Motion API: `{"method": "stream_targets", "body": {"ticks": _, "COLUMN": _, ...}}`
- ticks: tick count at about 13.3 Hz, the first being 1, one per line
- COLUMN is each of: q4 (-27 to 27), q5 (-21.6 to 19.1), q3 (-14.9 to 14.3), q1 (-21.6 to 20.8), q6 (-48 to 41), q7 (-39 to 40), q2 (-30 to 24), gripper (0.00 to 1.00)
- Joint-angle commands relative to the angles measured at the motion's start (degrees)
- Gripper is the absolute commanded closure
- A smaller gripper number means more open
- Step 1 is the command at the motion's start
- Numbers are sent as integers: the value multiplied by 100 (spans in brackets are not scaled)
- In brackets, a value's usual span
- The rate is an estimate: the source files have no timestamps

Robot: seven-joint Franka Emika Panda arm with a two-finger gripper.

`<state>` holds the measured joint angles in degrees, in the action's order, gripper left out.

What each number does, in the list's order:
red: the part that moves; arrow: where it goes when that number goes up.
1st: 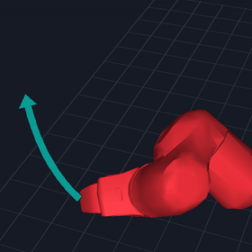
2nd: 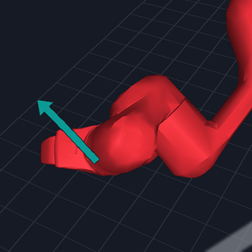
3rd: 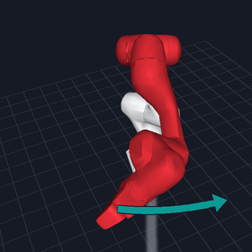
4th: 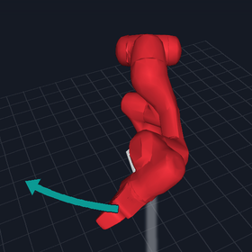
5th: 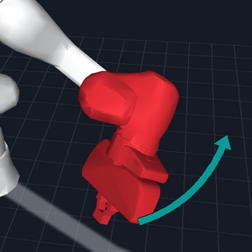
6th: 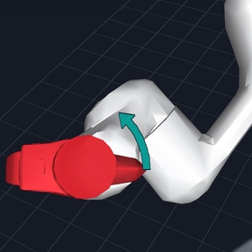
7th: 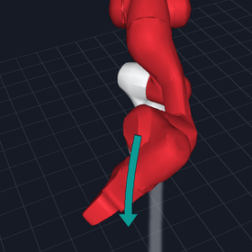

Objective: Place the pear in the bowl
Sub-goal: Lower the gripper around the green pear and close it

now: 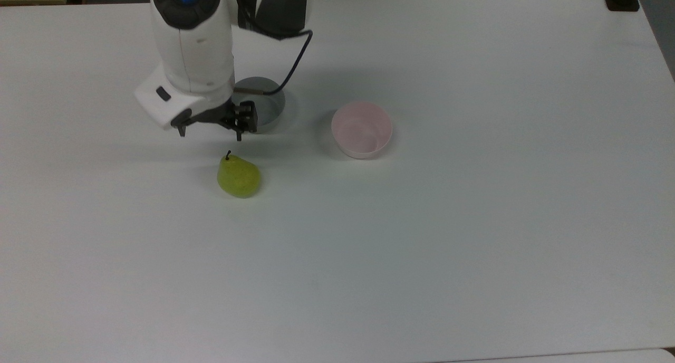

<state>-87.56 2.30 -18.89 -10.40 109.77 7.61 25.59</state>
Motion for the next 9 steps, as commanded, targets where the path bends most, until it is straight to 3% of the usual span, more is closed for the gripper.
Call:
{"method": "stream_targets", "body": {"ticks": 1, "q4": 116, "q5": -98, "q3": -45, "q1": -67, "q6": 377, "q7": 144, "q2": 331, "gripper": 0}}
{"method": "stream_targets", "body": {"ticks": 9, "q4": 28, "q5": -10, "q3": 26, "q1": -191, "q6": 888, "q7": 144, "q2": 798, "gripper": 0}}
